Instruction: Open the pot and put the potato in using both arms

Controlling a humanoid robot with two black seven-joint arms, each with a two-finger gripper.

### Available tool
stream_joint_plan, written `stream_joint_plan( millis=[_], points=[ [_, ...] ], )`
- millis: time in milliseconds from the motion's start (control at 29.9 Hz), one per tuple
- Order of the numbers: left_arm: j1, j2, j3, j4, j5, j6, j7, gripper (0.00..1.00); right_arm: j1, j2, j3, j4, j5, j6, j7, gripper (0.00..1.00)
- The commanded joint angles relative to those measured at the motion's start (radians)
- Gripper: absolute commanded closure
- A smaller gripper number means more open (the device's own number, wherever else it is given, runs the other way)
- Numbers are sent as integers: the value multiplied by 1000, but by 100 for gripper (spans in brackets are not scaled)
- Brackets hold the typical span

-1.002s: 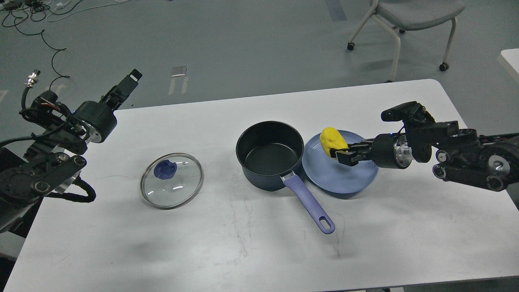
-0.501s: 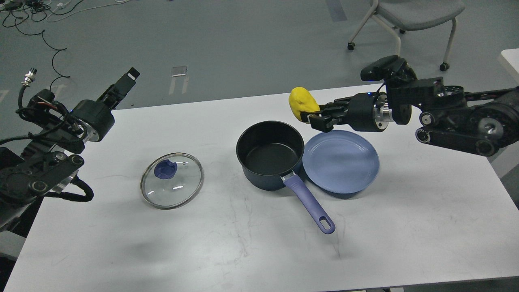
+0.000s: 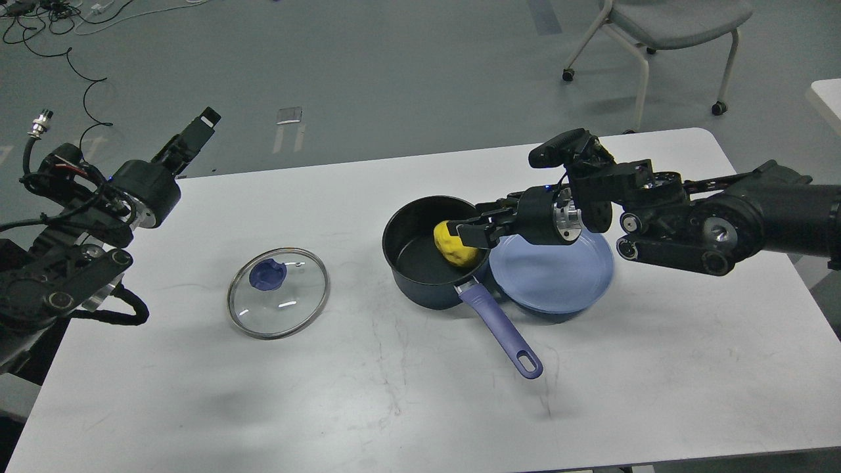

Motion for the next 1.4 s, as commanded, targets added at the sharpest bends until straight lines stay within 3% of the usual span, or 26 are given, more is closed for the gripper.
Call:
stream_joint_plan(
  millis=[0, 267, 434, 601, 668, 735, 902, 1002, 1136, 1203, 1370],
  points=[
    [-9, -5, -7, 0, -12, 0, 0, 2, -2, 4, 13, 0, 24, -7, 0, 0],
    [-85, -22, -79, -6, -173, -48, 0, 2, -8, 2, 266, -77, 189, -47, 0, 0],
    [-131, -88, -160, -15, -385, -195, 0, 2, -33, -16, 425, -89, 520, 31, -2, 0],
    [-111, -127, -283, -52, -501, -375, 8, 2, -71, -118, 507, -82, 812, 123, -3, 0],
    [-90, -138, -301, -64, -521, -397, 16, 2, -88, -133, 530, -83, 875, 166, -9, 0],
    [-52, -160, -339, -107, -572, -410, 22, 2, -135, -177, 574, -79, 1001, 268, -44, 0],
    [25, -172, -362, -230, -623, -405, 53, 2, -212, -190, 654, -69, 1098, 286, -104, 0],
    [74, -210, -367, -236, -624, -401, 87, 2, -249, -190, 680, -60, 1099, 284, -112, 0],
    [99, -216, -367, -236, -624, -402, 99, 2, -252, -182, 682, -59, 1101, 270, -112, 0],
    [117, -224, -367, -236, -624, -399, 130, 2, -252, -173, 682, -66, 1099, 231, -105, 0],
    [139, -235, -367, -238, -624, -399, 151, 2, -252, -165, 669, -60, 1098, 232, -103, 0]
  ],
)
